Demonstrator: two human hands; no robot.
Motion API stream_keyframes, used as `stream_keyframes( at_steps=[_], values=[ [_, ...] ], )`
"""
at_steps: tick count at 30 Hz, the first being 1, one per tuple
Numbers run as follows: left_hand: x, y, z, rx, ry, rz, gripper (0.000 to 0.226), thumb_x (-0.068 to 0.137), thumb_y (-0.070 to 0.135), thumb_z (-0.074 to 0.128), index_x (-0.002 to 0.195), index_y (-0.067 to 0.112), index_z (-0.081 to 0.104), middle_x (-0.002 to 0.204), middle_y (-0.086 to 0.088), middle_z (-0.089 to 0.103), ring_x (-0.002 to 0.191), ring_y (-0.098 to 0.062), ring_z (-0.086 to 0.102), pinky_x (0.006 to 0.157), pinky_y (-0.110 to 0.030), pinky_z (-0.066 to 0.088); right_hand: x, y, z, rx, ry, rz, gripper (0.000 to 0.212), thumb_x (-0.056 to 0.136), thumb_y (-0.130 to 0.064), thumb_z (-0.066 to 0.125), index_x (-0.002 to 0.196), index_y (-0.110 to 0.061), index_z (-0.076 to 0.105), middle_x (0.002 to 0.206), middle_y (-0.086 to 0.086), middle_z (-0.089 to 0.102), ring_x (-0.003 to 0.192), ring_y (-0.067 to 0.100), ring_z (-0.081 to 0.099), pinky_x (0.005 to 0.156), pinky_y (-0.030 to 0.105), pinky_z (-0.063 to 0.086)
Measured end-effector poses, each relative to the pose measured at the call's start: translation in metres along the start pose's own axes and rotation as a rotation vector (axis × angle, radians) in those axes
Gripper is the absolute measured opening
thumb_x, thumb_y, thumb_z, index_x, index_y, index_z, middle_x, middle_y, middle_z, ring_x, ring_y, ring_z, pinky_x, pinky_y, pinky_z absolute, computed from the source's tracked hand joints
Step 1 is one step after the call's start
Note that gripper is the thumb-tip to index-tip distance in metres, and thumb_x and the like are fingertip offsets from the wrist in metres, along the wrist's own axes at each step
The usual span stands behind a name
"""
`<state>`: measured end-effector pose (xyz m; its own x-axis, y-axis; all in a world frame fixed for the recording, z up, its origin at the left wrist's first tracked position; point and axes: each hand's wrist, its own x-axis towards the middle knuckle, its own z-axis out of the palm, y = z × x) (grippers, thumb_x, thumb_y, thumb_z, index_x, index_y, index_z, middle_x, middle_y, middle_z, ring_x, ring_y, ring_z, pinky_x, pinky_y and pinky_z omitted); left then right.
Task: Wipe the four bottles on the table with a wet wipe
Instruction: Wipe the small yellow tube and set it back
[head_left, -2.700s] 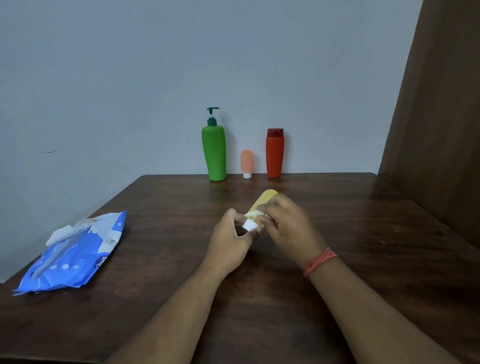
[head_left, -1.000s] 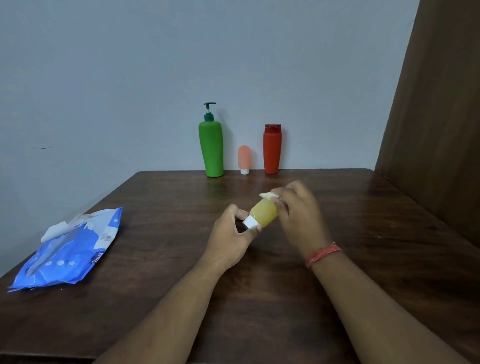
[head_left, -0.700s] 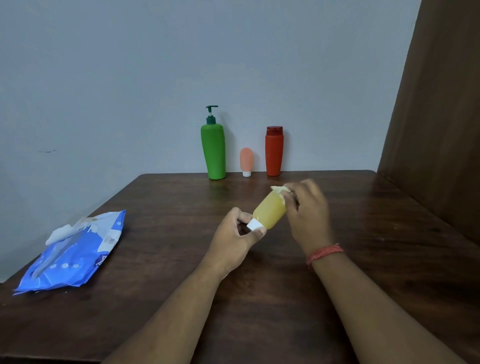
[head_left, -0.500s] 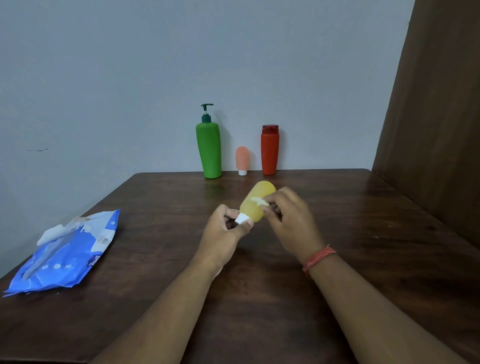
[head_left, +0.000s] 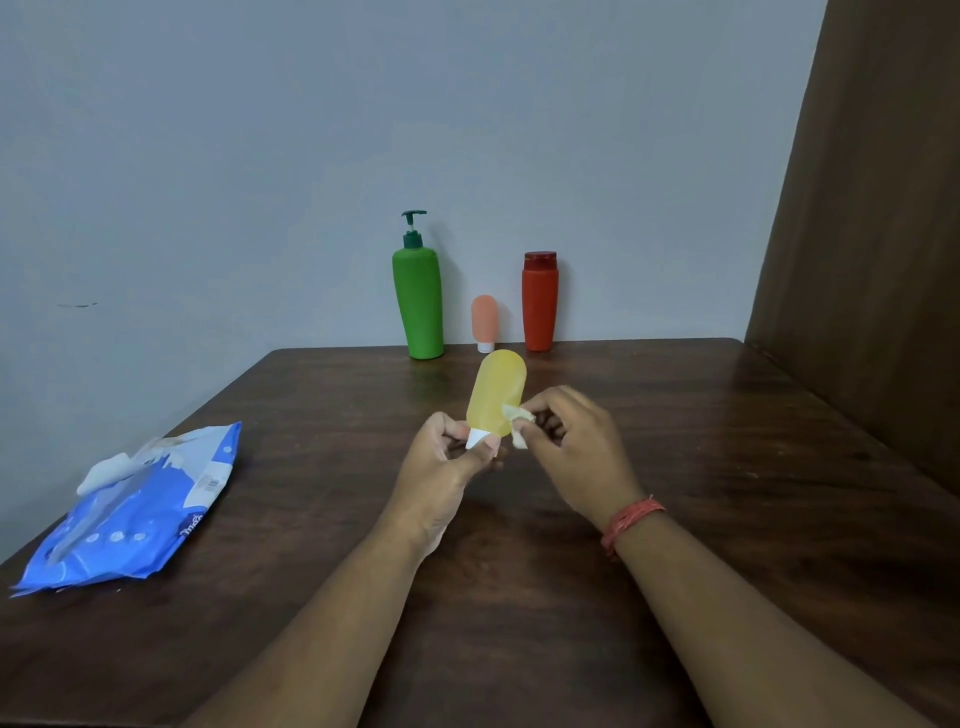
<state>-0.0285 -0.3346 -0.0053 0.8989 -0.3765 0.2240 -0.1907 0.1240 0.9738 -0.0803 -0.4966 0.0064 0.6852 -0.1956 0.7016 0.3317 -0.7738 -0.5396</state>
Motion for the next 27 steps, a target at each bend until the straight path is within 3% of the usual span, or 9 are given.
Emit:
stream_keyframes(
  at_steps=[2, 5, 8, 10, 13, 15, 18, 22, 27],
  values=[
    [-0.001, -0.001, 0.0, 0.142, -0.036, 0.011, 0.024, 0.091, 0.02, 0.074, 0.092, 0.012, 0.052, 0.105, -0.015, 0.071, 0.087, -0.022, 0.073, 0.083, -0.035, 0.057, 0.005, 0.0, -0.002, 0.056, 0.124, 0.076, 0.005, 0.089, -0.014, 0.069, 0.086, -0.017, 0.066, 0.087, -0.006, 0.06, 0.078, 0.006, 0.056, 0.066, 0.019, 0.047],
    [-0.001, -0.003, 0.002, 0.323, -0.103, 0.028, 0.03, 0.074, 0.049, 0.077, 0.08, 0.036, 0.051, 0.105, -0.006, 0.069, 0.098, -0.028, 0.068, 0.093, -0.054, 0.053, 0.011, 0.002, -0.01, 0.191, 0.29, 0.232, 0.017, 0.091, -0.015, 0.066, 0.088, -0.031, 0.063, 0.091, -0.01, 0.062, 0.083, 0.002, 0.06, 0.069, 0.015, 0.049],
    [-0.002, -0.003, 0.005, 0.333, -0.128, 0.026, 0.032, 0.067, 0.054, 0.075, 0.079, 0.036, 0.051, 0.105, 0.0, 0.069, 0.099, -0.027, 0.068, 0.092, -0.056, 0.054, 0.012, 0.006, -0.013, 0.322, 0.31, 0.348, 0.012, 0.092, -0.022, 0.066, 0.091, -0.034, 0.063, 0.095, -0.007, 0.068, 0.089, 0.009, 0.065, 0.075, 0.025, 0.054],
    [-0.002, -0.002, 0.005, 0.289, -0.094, 0.019, 0.035, 0.072, 0.05, 0.077, 0.086, 0.029, 0.053, 0.106, -0.006, 0.07, 0.096, -0.025, 0.07, 0.092, -0.051, 0.056, 0.009, 0.004, -0.009, 0.356, 0.203, 0.371, 0.014, 0.092, -0.019, 0.067, 0.09, -0.033, 0.064, 0.091, -0.008, 0.069, 0.087, 0.009, 0.066, 0.075, 0.027, 0.056],
    [-0.001, -0.001, 0.001, 0.158, -0.009, -0.004, 0.033, 0.089, 0.024, 0.076, 0.1, 0.004, 0.052, 0.108, -0.018, 0.07, 0.085, -0.019, 0.074, 0.077, -0.028, 0.057, 0.003, -0.001, -0.001, 0.394, -0.036, 0.353, 0.012, 0.091, -0.013, 0.069, 0.086, -0.023, 0.063, 0.085, 0.0, 0.07, 0.08, 0.015, 0.067, 0.071, 0.029, 0.057],
    [0.0, -0.001, -0.001, 0.131, 0.022, -0.012, 0.031, 0.092, 0.018, 0.073, 0.102, 0.0, 0.051, 0.107, -0.018, 0.07, 0.083, -0.017, 0.074, 0.073, -0.022, 0.054, 0.002, -0.005, 0.002, 0.411, -0.127, 0.363, 0.009, 0.09, -0.013, 0.069, 0.088, -0.017, 0.062, 0.086, 0.004, 0.071, 0.08, 0.019, 0.068, 0.069, 0.028, 0.058],
    [-0.002, 0.001, 0.001, 0.155, -0.041, -0.01, 0.026, 0.093, 0.018, 0.071, 0.098, 0.004, 0.049, 0.1, -0.014, 0.074, 0.083, -0.017, 0.075, 0.077, -0.027, 0.056, 0.006, -0.006, 0.001, 0.519, 0.009, 0.395, 0.01, 0.09, -0.006, 0.068, 0.087, -0.014, 0.062, 0.088, 0.011, 0.071, 0.075, 0.019, 0.066, 0.07, 0.032, 0.057],
    [-0.006, 0.002, 0.008, 0.2, -0.155, -0.017, 0.024, 0.095, 0.014, 0.068, 0.091, 0.012, 0.045, 0.097, -0.012, 0.075, 0.082, -0.018, 0.074, 0.086, -0.036, 0.057, 0.012, 0.003, -0.008, 0.679, 0.238, 0.49, 0.007, 0.092, -0.012, 0.067, 0.096, -0.018, 0.069, 0.094, 0.005, 0.074, 0.079, 0.016, 0.067, 0.072, 0.031, 0.056],
    [-0.006, 0.003, 0.004, 0.045, -0.087, -0.017, 0.019, 0.097, 0.01, 0.064, 0.091, 0.008, 0.046, 0.088, -0.01, 0.076, 0.082, -0.023, 0.072, 0.089, -0.041, 0.057, 0.004, 0.005, -0.001, 0.807, -0.065, 0.486, 0.012, 0.094, -0.004, 0.061, 0.103, -0.004, 0.069, 0.094, 0.011, 0.073, 0.083, 0.019, 0.063, 0.066, 0.029, 0.05]
  ],
)
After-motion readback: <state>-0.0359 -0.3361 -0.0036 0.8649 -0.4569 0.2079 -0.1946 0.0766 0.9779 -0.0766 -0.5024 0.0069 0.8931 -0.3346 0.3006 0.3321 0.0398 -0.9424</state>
